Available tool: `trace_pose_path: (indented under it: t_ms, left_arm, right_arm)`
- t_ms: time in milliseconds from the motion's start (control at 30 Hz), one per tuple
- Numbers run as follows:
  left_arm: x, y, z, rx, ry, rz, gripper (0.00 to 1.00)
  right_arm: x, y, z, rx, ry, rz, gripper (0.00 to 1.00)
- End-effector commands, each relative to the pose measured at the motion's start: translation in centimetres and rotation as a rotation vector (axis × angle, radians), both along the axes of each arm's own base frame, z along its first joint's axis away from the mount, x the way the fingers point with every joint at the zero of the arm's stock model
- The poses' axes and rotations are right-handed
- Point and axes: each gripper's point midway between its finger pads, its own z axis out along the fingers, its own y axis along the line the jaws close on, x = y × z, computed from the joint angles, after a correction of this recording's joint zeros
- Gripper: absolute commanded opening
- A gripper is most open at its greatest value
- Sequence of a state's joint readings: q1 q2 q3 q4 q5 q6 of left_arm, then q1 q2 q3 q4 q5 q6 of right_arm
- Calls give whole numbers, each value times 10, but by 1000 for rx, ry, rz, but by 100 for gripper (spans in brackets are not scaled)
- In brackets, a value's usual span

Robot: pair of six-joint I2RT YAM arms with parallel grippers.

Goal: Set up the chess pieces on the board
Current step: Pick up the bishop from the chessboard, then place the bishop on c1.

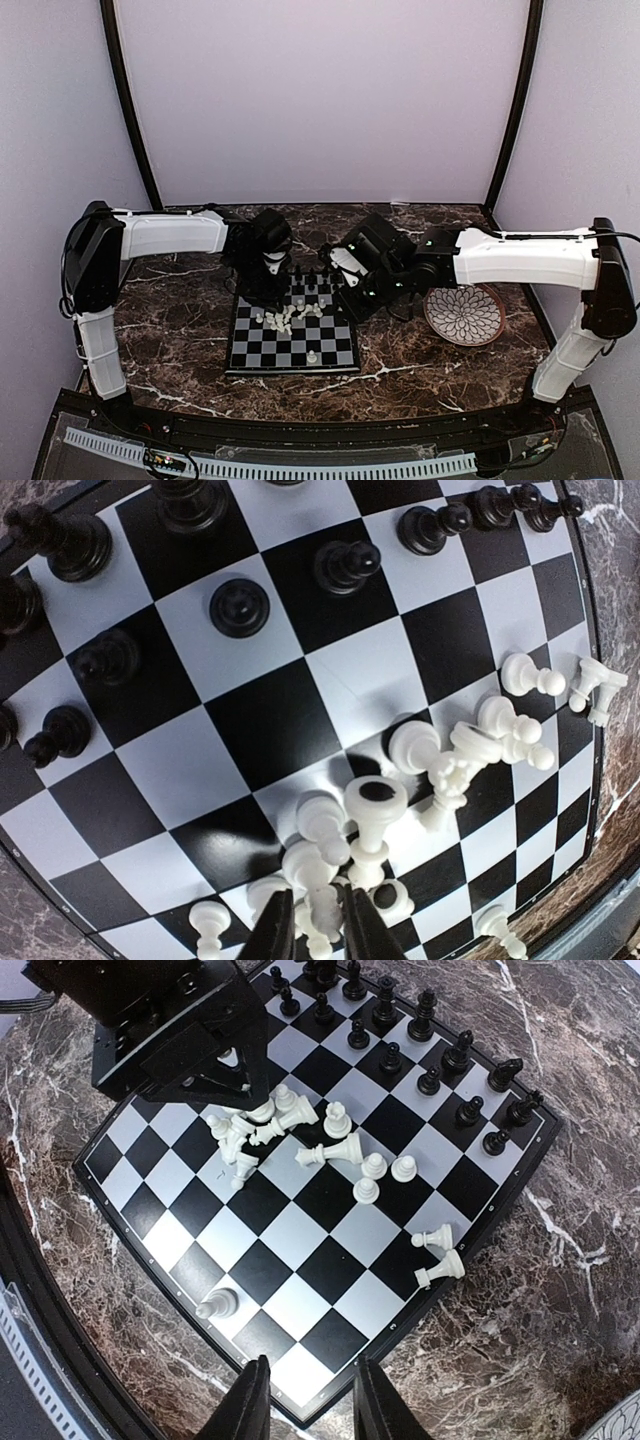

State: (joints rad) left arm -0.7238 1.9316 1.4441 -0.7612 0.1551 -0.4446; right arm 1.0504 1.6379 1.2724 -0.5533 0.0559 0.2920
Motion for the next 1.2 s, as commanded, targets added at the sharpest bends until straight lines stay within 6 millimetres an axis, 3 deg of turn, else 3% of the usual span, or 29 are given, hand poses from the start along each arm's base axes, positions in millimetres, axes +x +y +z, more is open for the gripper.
trace_pose_path:
  t_ms: [0,167,333,567,700,867,1167]
  left_arm:
    - [-6,4,5,22,1,-16,16]
    - [-1,5,17,20,-32,-12,7]
    - [2,14,49,28,-97,2,4]
    - [-22,29,84,-14,-109,36,3]
    - [-47,32,85,-32,-81,34,3]
    - [-78,30,69,1,-31,-10,3]
    - [-93,15,41,35,9,-85,2]
  right_arm:
    - [3,5,5,37,2,-9,30]
    - [2,6,5,42,3,-7,30]
    - [2,6,6,44,5,-4,30]
    - [0,7,5,48,11,0,30]
    - [0,9,5,49,14,5,30]
    - [1,11,4,50,17,12,30]
    - [0,14,-1,45,42,-1,30]
